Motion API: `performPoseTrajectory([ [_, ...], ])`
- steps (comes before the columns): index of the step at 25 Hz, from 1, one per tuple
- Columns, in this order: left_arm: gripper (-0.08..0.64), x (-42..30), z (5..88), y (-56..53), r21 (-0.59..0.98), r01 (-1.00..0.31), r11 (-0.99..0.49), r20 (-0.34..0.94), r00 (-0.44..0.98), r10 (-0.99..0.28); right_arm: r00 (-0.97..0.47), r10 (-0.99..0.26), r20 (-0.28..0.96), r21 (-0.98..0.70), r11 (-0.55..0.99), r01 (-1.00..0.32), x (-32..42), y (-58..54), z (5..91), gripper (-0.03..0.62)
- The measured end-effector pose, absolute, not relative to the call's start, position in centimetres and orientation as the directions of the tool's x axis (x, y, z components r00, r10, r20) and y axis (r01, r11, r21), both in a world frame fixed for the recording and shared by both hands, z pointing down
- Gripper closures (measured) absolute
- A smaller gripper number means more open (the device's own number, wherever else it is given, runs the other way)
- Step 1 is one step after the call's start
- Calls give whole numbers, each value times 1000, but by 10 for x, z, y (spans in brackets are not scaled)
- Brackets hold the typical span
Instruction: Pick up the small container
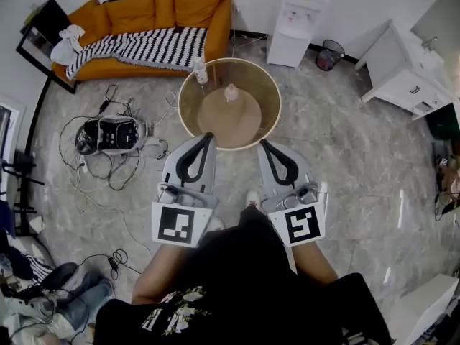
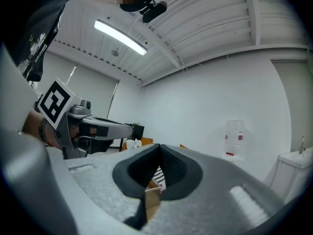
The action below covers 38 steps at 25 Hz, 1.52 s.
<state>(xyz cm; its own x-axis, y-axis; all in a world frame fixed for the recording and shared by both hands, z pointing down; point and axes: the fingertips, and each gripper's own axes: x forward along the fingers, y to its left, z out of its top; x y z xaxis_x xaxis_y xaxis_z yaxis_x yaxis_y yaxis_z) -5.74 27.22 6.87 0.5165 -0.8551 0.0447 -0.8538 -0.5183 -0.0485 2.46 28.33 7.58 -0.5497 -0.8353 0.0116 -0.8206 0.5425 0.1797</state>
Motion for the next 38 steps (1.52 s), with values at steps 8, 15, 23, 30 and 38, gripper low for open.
performPoseTrajectory([
  [8,554,-28,63,229,-70,-888,-454,54,452,-891,-583,-812,-10,177,573,-800,64,234,69,598],
  [15,554,-14,61,204,-77,-922,-380,58,376,-925,-637,-770,-40,154,626,-765,88,199,63,598],
  [23,554,-18,60,188,-104,-954,-281,52,277,-959,-637,-758,-136,156,619,-770,110,175,56,598],
  [30,554,-19,62,181,-95,-957,-272,24,271,-962,-663,-738,-123,125,651,-748,107,164,71,598],
  [38,554,-22,70,138,-111,-949,-295,32,294,-955,-645,-758,-97,134,632,-763,100,124,78,598],
])
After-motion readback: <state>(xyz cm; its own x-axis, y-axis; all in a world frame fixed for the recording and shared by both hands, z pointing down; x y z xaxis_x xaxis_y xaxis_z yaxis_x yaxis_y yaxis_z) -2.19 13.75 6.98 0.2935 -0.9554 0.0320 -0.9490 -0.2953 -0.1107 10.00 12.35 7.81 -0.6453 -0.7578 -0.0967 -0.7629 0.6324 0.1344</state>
